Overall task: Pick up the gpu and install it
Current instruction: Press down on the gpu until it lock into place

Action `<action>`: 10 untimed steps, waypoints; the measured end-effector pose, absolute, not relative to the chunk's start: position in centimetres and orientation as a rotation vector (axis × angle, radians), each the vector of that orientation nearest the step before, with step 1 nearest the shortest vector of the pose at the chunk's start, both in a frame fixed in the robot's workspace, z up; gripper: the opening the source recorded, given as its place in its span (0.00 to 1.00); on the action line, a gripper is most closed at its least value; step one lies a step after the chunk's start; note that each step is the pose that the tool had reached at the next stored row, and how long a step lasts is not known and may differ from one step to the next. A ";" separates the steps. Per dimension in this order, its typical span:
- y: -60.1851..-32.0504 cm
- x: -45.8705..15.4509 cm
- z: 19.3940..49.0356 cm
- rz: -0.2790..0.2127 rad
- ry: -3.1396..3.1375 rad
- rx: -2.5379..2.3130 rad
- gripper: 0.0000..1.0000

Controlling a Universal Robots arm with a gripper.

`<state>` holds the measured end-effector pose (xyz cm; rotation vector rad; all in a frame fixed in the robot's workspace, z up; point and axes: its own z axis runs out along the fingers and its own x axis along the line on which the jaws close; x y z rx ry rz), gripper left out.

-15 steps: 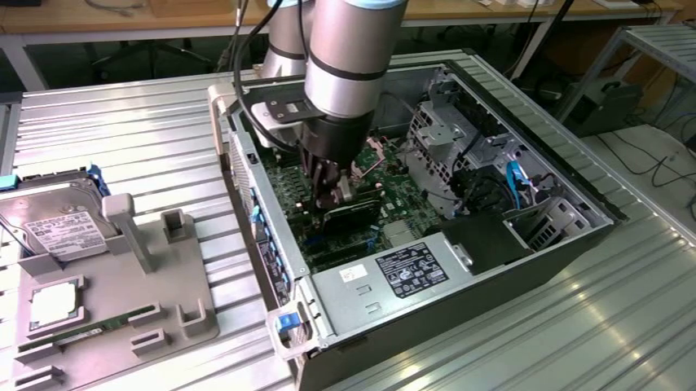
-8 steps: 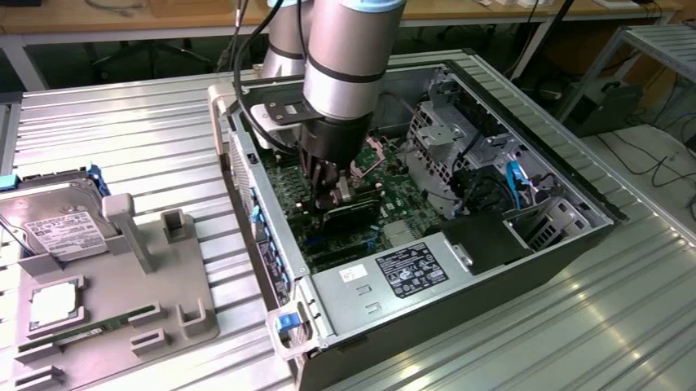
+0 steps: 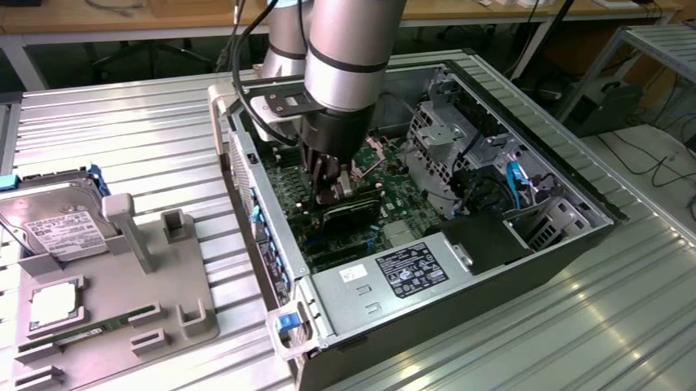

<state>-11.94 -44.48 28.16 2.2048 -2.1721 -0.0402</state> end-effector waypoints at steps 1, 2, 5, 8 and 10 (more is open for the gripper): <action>-44.5 -11.9 28.2 -0.040 -2.172 2.205 0.11; -44.5 -11.9 28.2 -0.038 -2.173 2.206 0.11; -44.5 -11.9 28.2 -0.032 -2.175 2.208 0.11; -44.5 -11.7 28.2 -0.032 -2.175 2.209 0.11; -44.5 -11.4 28.2 -0.031 -2.176 2.209 0.11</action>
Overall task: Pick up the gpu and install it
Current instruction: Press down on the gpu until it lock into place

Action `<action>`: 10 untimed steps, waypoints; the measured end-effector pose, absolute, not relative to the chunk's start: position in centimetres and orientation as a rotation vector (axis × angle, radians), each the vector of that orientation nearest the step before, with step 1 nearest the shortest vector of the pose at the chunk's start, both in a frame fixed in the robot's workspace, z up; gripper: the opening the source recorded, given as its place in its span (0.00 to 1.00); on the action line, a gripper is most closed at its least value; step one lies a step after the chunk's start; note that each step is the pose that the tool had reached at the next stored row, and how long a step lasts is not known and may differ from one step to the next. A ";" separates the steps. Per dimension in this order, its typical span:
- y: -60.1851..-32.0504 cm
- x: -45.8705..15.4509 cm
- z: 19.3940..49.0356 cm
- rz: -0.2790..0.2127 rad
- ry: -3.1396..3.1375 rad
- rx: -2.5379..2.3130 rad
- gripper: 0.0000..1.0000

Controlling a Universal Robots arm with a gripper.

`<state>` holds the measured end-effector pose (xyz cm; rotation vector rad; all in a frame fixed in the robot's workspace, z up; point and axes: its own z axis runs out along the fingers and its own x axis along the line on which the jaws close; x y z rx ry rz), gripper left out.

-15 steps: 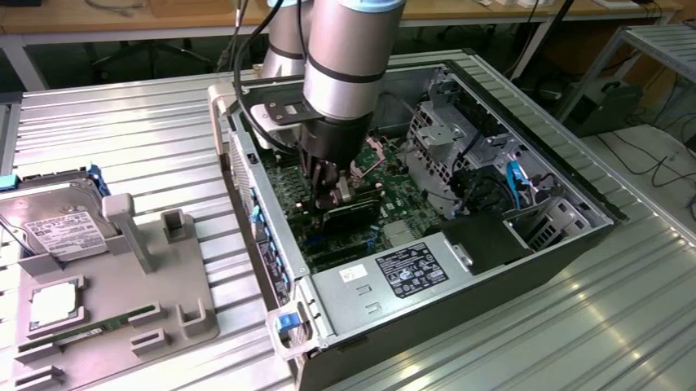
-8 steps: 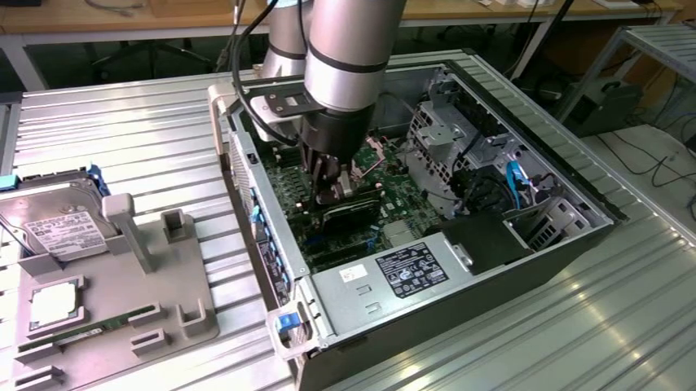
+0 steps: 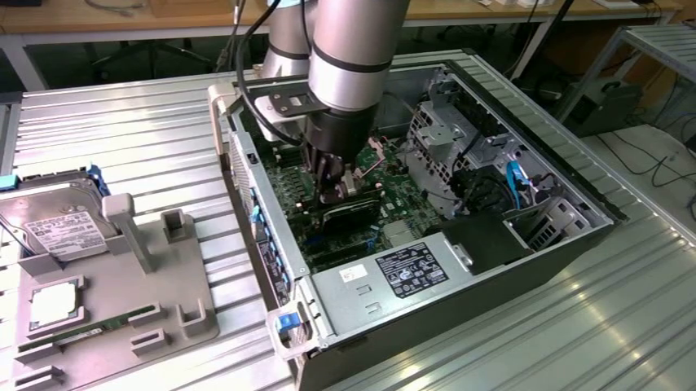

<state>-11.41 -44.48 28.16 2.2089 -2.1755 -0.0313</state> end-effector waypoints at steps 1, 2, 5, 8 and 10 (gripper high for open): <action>-44.5 -11.3 28.2 -0.031 -2.175 2.209 0.11; -44.5 -11.0 28.2 -0.031 -2.175 2.209 0.11; -44.5 -10.6 28.2 -0.031 -2.175 2.209 0.11; -44.5 -10.0 28.2 -0.031 -2.176 2.209 0.11; -44.5 -9.7 28.2 -0.031 -2.175 2.209 0.11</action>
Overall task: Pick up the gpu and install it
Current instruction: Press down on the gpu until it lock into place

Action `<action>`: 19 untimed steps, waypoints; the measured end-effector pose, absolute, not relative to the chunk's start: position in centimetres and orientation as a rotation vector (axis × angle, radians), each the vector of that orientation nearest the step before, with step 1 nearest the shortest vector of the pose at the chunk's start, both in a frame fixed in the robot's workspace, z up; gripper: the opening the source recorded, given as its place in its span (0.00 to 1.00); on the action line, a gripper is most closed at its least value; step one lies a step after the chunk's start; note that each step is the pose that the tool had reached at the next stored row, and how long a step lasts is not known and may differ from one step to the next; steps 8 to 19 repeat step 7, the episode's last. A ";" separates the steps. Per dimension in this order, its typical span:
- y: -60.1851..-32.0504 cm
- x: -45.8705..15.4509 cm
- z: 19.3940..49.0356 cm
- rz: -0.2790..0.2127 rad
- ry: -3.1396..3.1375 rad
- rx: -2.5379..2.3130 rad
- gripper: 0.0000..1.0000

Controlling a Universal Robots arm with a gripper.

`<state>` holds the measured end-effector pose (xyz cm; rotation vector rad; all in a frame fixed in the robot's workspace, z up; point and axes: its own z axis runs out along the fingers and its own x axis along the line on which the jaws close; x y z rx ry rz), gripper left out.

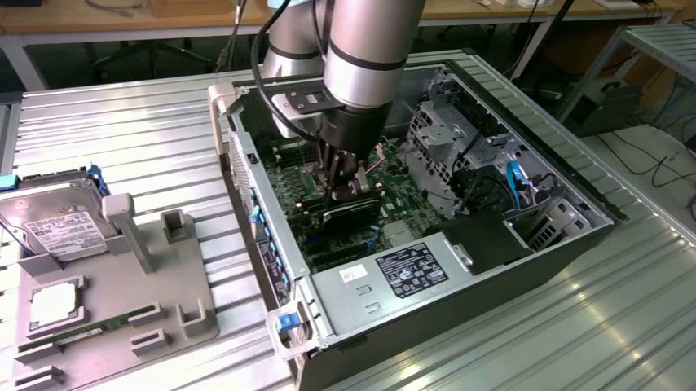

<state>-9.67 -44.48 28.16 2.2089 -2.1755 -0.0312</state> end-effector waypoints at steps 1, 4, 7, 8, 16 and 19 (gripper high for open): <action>-44.5 -9.5 28.2 -0.031 -2.176 2.209 0.11; -44.5 -9.5 28.2 -0.031 -2.176 2.209 0.11; -44.5 -9.5 28.2 -0.031 -2.176 2.209 0.11; -44.5 -9.5 28.2 -0.031 -2.176 2.209 0.11; -44.5 -9.5 28.2 -0.031 -2.176 2.209 0.11; -44.5 -9.5 28.2 -0.031 -2.176 2.209 0.11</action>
